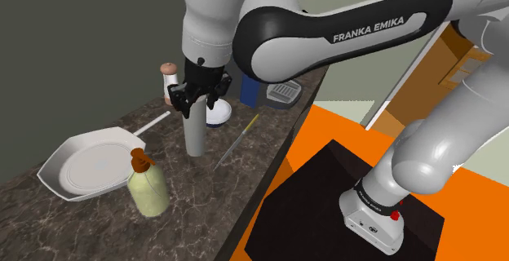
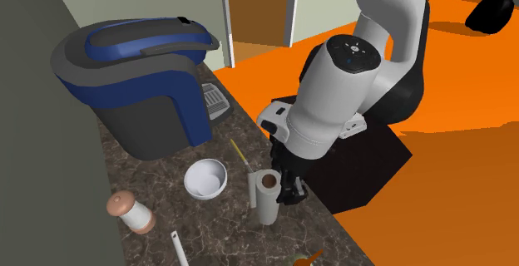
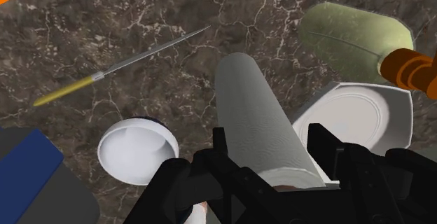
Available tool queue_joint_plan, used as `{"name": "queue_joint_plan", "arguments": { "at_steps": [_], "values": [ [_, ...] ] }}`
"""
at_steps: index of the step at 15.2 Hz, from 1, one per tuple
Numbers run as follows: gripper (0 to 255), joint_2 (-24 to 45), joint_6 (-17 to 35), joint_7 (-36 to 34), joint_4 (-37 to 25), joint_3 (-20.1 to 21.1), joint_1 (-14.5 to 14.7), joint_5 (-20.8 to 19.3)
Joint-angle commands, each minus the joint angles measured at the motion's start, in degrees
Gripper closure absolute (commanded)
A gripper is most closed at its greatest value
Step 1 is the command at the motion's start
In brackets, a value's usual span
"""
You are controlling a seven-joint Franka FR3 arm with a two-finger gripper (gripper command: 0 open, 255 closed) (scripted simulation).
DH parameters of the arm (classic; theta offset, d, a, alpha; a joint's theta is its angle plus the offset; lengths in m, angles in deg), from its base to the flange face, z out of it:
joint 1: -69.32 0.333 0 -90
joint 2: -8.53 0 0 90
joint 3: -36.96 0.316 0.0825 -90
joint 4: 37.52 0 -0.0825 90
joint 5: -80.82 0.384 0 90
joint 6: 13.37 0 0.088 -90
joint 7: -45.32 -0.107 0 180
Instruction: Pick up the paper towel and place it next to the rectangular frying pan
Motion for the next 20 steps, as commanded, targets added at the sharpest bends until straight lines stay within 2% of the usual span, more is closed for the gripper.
{"name": "queue_joint_plan", "arguments": {
  "at_steps": [1,16,20],
  "values": [
    [255,0.5,1.6,-0.5,1.2,0.1,0.0,-0.5],
    [255,5.3,11.9,-5.4,8.2,0.3,0.2,-5.9],
    [255,5.3,11.9,-5.4,8.2,0.3,0.2,-5.9]
  ]
}}
